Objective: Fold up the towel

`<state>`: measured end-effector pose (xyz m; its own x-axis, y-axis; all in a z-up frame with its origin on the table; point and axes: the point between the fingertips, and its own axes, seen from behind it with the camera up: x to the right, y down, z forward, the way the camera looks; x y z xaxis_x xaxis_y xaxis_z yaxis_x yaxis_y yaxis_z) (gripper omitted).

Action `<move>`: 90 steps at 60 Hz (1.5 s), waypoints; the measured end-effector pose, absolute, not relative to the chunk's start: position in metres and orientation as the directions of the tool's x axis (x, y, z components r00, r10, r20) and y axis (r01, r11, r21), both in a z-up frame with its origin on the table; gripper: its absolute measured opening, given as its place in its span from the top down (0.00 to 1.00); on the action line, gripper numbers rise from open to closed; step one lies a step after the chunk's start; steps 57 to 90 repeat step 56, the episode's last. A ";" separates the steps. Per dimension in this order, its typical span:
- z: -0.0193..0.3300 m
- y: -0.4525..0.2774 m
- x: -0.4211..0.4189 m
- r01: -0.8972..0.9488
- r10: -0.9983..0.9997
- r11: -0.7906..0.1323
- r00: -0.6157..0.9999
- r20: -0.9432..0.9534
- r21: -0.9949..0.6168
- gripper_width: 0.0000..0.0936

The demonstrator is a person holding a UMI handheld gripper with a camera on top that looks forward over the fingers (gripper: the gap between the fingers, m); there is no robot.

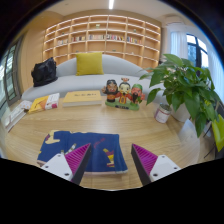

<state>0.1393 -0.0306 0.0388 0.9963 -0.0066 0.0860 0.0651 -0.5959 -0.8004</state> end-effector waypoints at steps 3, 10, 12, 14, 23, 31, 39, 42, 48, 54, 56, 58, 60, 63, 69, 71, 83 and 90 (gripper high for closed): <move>0.051 -0.041 0.148 0.076 -0.013 -0.583 0.995 0.103 -0.809 0.10; 0.083 -0.075 0.155 0.114 0.004 -0.547 0.991 0.133 -0.829 0.08; 0.091 -0.086 0.154 0.120 0.015 -0.543 0.991 0.134 -0.831 0.09; 0.099 -0.098 0.154 0.123 0.021 -0.540 0.991 0.133 -0.832 0.09; 0.125 -0.155 0.146 0.142 0.046 -0.539 0.989 0.140 -0.830 0.09; 0.139 -0.200 0.134 0.157 0.066 -0.539 0.987 0.144 -0.827 0.09; 0.149 -0.233 0.121 0.154 0.087 -0.532 0.988 0.128 -0.833 0.09; 0.150 -0.240 0.116 0.156 0.096 -0.528 0.988 0.124 -0.835 0.09; 0.154 -0.252 0.113 0.143 0.103 -0.529 0.989 0.103 -0.836 0.09; 0.158 -0.258 0.112 0.144 0.107 -0.524 0.989 0.103 -0.839 0.09; 0.159 -0.259 0.112 0.142 0.108 -0.521 0.989 0.101 -0.841 0.09; 0.159 -0.259 0.112 0.142 0.108 -0.521 0.989 0.101 -0.841 0.09; 0.159 -0.259 0.112 0.142 0.108 -0.521 0.989 0.101 -0.841 0.09; 0.159 -0.259 0.112 0.142 0.108 -0.521 0.989 0.101 -0.841 0.09; 0.159 -0.259 0.112 0.142 0.108 -0.521 0.989 0.101 -0.841 0.09; 0.159 -0.259 0.112 0.142 0.108 -0.521 0.989 0.101 -0.841 0.09; 0.159 -0.259 0.112 0.142 0.108 -0.521 0.989 0.101 -0.841 0.09; 0.159 -0.259 0.112 0.142 0.108 -0.521 0.989 0.101 -0.841 0.09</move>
